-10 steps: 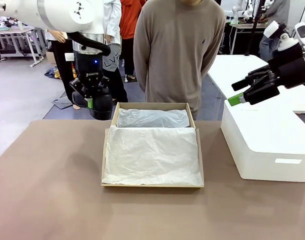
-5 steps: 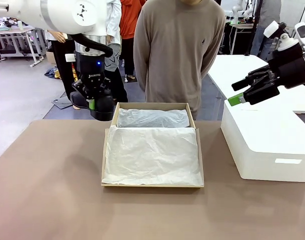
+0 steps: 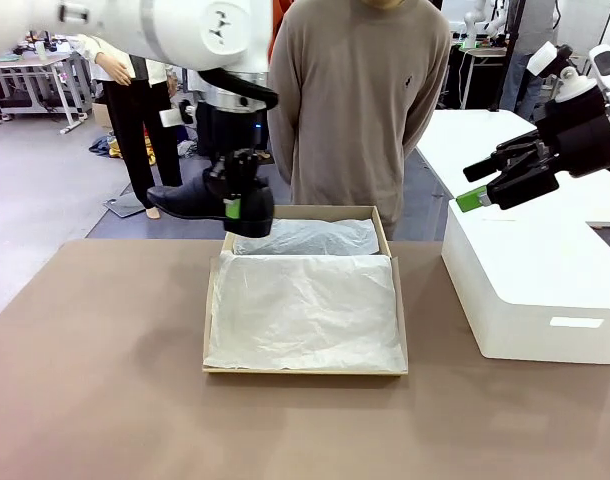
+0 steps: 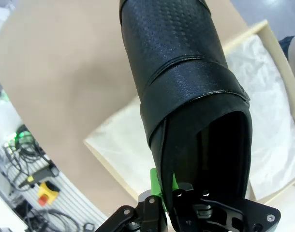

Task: Pack the shoes into the box.
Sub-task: Place the other shoe of the Shoes into the Shoes Box.

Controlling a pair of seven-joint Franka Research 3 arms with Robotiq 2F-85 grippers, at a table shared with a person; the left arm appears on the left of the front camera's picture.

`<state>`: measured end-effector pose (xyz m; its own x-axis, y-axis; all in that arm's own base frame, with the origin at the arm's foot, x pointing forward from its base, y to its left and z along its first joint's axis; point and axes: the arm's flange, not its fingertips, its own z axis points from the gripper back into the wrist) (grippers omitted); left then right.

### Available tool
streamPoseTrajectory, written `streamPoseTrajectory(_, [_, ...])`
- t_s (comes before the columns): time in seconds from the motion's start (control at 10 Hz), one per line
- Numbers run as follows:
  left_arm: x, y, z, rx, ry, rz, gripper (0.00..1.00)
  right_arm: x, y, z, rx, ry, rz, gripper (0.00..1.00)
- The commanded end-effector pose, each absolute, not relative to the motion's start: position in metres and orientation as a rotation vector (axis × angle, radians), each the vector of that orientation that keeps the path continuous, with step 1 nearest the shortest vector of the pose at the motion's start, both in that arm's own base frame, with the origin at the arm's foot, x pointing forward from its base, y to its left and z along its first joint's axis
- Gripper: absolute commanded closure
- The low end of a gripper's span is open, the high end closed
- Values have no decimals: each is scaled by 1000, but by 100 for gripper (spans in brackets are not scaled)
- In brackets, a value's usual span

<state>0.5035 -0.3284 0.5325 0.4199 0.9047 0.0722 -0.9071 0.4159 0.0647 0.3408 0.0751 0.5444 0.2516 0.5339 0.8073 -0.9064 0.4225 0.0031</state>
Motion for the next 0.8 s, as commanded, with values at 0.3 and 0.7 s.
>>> streamPoseTrajectory(0.3, [525, -389, 527, 93, -91, 1333, 100, 344, 77, 541, 553, -869, 1061, 0])
streamPoseTrajectory(0.7, [525, -393, 518, 59, -56, 1303, 100, 344, 77, 541, 553, -869, 1061, 0])
